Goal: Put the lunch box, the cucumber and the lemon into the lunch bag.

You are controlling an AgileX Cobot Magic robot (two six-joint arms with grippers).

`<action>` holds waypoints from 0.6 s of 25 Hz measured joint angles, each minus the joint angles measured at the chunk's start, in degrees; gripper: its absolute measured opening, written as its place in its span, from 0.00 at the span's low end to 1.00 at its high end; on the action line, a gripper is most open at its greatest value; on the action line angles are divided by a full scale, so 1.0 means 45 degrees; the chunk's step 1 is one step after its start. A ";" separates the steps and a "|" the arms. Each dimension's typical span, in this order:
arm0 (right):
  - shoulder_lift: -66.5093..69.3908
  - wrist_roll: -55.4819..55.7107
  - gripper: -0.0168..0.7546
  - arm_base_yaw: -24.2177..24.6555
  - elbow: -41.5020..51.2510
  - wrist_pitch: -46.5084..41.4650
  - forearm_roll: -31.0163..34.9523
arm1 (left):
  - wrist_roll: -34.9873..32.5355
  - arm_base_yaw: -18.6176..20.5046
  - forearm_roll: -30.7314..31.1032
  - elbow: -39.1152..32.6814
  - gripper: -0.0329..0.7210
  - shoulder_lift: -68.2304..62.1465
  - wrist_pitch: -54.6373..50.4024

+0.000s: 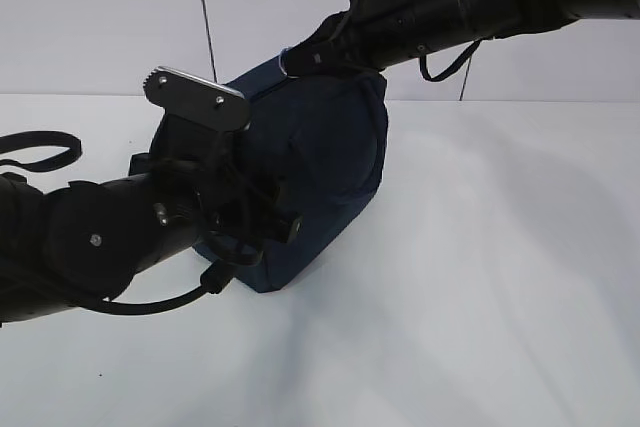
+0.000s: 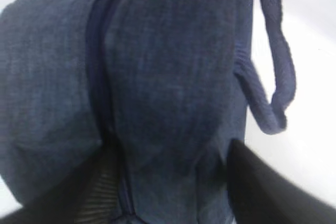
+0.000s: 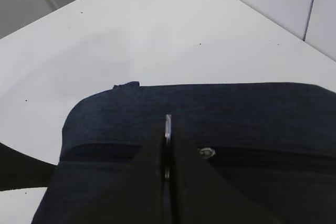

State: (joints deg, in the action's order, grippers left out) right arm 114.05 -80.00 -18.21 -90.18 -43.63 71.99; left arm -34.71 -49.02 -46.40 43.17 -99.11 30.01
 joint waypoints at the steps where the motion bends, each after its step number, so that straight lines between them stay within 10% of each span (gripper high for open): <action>1: 0.0000 0.0006 0.05 0.0000 0.0000 -0.0033 -0.0008 | 0.0000 0.0000 -0.0028 0.0000 0.59 -0.0019 0.0040; 6: 0.0000 0.0056 0.05 0.0000 0.0000 -0.0151 -0.0058 | 0.0000 0.0000 -0.0030 0.0000 0.13 -0.0076 0.0131; 15: -0.0075 0.0056 0.05 0.0000 -0.0030 0.0608 -0.0058 | 0.0000 0.0000 0.0077 0.0008 0.06 -0.0076 -0.0167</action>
State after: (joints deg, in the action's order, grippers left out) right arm 113.71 -79.75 -18.21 -90.32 -40.90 71.73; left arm -34.71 -49.02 -46.05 43.20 -99.45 29.26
